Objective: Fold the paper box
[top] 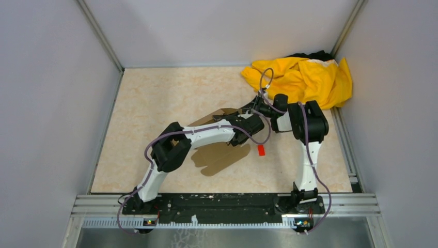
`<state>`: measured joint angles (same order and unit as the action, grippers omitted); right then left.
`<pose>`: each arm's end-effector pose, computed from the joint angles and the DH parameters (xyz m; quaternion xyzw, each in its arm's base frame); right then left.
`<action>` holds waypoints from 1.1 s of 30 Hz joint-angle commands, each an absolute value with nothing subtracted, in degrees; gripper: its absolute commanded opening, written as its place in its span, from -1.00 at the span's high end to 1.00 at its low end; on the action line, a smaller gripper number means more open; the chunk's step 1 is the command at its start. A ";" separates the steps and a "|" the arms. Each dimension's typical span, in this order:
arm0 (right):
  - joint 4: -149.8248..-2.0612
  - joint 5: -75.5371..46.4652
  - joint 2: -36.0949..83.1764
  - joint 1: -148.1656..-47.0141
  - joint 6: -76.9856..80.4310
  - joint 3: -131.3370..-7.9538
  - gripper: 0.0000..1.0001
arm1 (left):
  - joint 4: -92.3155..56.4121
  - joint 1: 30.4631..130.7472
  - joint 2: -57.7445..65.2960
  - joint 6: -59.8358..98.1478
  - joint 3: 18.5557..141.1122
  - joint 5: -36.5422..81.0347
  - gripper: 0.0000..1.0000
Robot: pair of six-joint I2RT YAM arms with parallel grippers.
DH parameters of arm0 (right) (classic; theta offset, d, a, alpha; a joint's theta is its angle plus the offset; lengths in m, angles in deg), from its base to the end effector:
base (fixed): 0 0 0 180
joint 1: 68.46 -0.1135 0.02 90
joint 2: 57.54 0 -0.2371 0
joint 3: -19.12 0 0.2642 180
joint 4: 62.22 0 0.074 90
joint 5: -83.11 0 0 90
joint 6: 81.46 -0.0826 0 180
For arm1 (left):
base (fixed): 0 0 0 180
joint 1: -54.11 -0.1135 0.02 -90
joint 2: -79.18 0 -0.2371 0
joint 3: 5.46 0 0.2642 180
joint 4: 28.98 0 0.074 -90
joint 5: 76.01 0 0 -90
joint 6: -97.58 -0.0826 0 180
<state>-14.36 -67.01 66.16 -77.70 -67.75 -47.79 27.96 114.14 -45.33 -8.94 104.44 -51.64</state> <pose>0.3932 0.1365 0.0718 0.0919 0.7282 0.6614 0.1545 0.2871 -0.3472 0.1397 0.4457 0.7051 0.4469 0.3234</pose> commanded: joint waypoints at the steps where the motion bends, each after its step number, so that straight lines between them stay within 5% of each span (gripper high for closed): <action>1: -6.73 -68.33 62.14 -78.04 -69.84 -47.19 0.59 | 27.21 115.81 -44.88 -9.31 103.00 -53.96 0.96; 33: 2.24 -70.42 59.96 -78.05 -69.45 -33.69 0.60 | 42.74 121.76 -50.10 8.13 104.90 -57.96 0.86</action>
